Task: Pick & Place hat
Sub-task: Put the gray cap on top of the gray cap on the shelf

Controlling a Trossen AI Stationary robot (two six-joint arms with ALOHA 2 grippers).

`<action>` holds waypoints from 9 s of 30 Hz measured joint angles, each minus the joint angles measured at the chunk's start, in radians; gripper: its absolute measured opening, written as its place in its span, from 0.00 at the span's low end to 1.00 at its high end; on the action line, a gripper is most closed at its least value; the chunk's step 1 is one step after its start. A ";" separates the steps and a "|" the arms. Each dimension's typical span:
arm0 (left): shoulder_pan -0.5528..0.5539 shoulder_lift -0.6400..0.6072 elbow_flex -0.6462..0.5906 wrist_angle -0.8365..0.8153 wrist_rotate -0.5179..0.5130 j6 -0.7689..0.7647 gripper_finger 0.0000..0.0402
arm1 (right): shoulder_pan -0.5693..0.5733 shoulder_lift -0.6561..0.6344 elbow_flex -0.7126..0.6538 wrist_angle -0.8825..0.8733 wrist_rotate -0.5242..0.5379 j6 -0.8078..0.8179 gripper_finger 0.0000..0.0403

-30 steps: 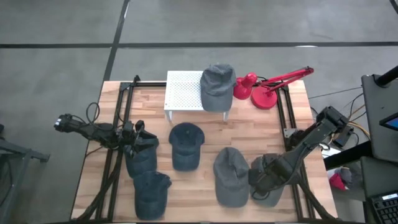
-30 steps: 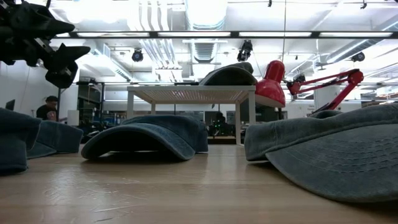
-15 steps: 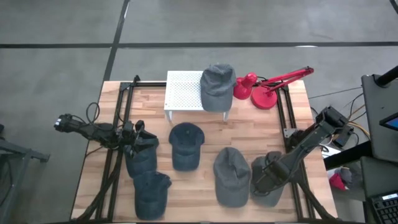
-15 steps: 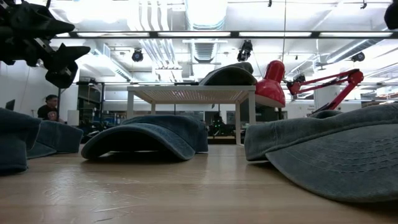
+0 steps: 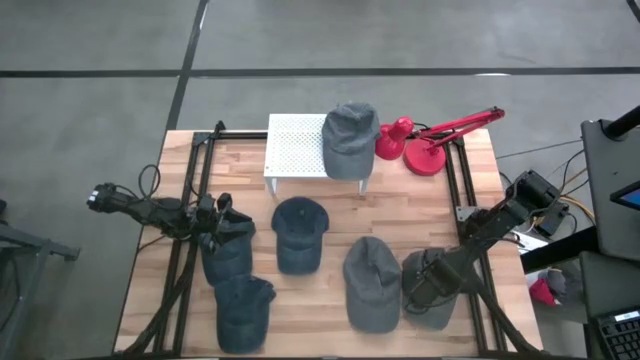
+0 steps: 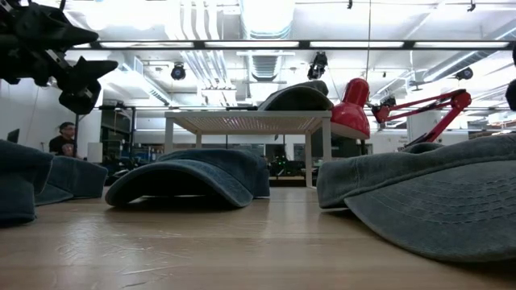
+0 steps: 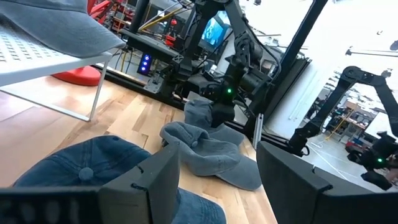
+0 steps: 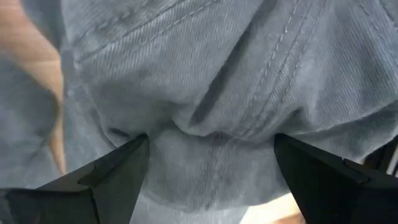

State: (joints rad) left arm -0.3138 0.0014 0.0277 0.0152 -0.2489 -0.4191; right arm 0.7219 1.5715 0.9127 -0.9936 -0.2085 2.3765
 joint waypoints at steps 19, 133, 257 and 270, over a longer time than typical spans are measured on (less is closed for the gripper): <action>0.000 0.000 0.000 0.000 -0.010 0.000 0.54 | 0.000 0.000 -0.053 0.058 0.052 -0.029 0.29; 0.000 0.003 0.000 0.001 -0.038 0.002 0.54 | -0.929 0.296 1.226 -0.308 0.871 -1.455 0.03; 0.000 0.005 0.000 0.009 -0.097 0.026 0.54 | -0.805 0.592 1.313 -0.185 0.484 -1.985 0.02; 0.000 0.005 0.000 0.009 -0.097 0.026 0.54 | -0.806 0.592 1.304 -0.322 0.525 -1.934 0.02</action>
State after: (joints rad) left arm -0.3138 0.0063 0.0277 0.0242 -0.3464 -0.3931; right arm -0.0837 2.1639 2.2169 -1.3160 0.3161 0.4428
